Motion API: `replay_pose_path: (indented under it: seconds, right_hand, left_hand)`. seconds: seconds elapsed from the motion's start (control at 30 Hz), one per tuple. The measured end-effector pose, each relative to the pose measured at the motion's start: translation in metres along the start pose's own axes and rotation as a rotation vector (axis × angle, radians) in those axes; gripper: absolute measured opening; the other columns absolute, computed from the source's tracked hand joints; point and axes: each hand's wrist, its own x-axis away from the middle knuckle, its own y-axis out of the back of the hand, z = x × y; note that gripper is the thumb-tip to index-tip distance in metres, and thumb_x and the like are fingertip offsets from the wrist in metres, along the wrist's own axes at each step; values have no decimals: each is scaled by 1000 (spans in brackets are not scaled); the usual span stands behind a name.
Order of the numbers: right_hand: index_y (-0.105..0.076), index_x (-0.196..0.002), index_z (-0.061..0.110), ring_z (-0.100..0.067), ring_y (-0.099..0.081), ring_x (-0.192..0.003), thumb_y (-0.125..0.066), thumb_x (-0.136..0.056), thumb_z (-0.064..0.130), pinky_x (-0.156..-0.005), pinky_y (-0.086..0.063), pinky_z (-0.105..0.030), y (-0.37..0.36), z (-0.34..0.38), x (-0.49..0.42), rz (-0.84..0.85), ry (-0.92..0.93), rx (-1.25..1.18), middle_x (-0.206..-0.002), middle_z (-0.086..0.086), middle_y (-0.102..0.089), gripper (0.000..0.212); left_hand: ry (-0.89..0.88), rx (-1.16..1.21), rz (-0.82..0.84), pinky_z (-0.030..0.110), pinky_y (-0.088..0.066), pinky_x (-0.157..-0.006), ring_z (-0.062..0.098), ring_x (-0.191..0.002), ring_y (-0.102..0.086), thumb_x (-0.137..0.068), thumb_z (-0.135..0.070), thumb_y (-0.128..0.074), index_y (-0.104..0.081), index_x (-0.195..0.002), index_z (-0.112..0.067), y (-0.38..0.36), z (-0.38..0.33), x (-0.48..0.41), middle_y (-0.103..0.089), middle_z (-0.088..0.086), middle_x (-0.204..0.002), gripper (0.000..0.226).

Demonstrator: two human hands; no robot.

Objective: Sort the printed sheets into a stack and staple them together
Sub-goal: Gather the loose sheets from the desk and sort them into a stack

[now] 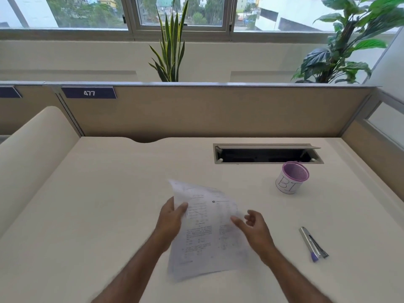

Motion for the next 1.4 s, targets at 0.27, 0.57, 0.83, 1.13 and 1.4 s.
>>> replay_pose_path:
  seconds: [0.27, 0.57, 0.83, 1.13, 1.4]
  right_hand:
    - [-69, -110, 4, -37, -69, -101, -80, -73, 32, -77, -58, -38, 21, 53, -21, 259, 208, -371, -109, -16, -74, 48]
    - [-64, -113, 9, -20, -69, -101, -67, -87, 7, -84, -56, -30, 17, 59, -6, 31, 520, -294, -111, -8, -72, 26]
    - [-63, -97, 18, -14, -63, -82, -67, -88, 18, -72, -50, -26, 14, 43, -8, -108, 488, -201, -94, -4, -69, 10]
    - [-70, -93, 7, -25, -69, -84, -92, -46, 45, -76, -59, -30, 44, 8, -11, 127, 186, -552, -93, -11, -77, 64]
    - [-58, -126, 11, -26, -65, -113, -62, -85, 4, -87, -58, -39, -2, 32, 9, 231, 160, -905, -125, -10, -68, 42]
  left_hand:
    - [-302, -120, 180, 35, -62, -77, 21, -95, -74, -100, -10, -51, -60, -111, -22, 13, -48, -5, -74, 2, -108, 18]
    - [-632, -170, -69, 9, -50, -78, -9, -98, -60, -94, -13, -56, -50, -107, -24, 5, -24, 4, -61, -9, -106, 19]
    - [-669, -190, -147, 10, -44, -70, -6, -82, -60, -87, -15, -51, -58, -95, -11, -6, 3, 8, -62, -26, -89, 11]
    - [-413, 329, -187, 44, -55, -82, 18, -95, -64, -98, -9, -52, -56, -108, -13, -1, -11, -4, -68, -2, -101, 11]
    - [-297, 491, -120, 29, -61, -82, 11, -103, -70, -100, 0, -46, -55, -117, -22, -20, 3, 4, -72, -9, -112, 29]
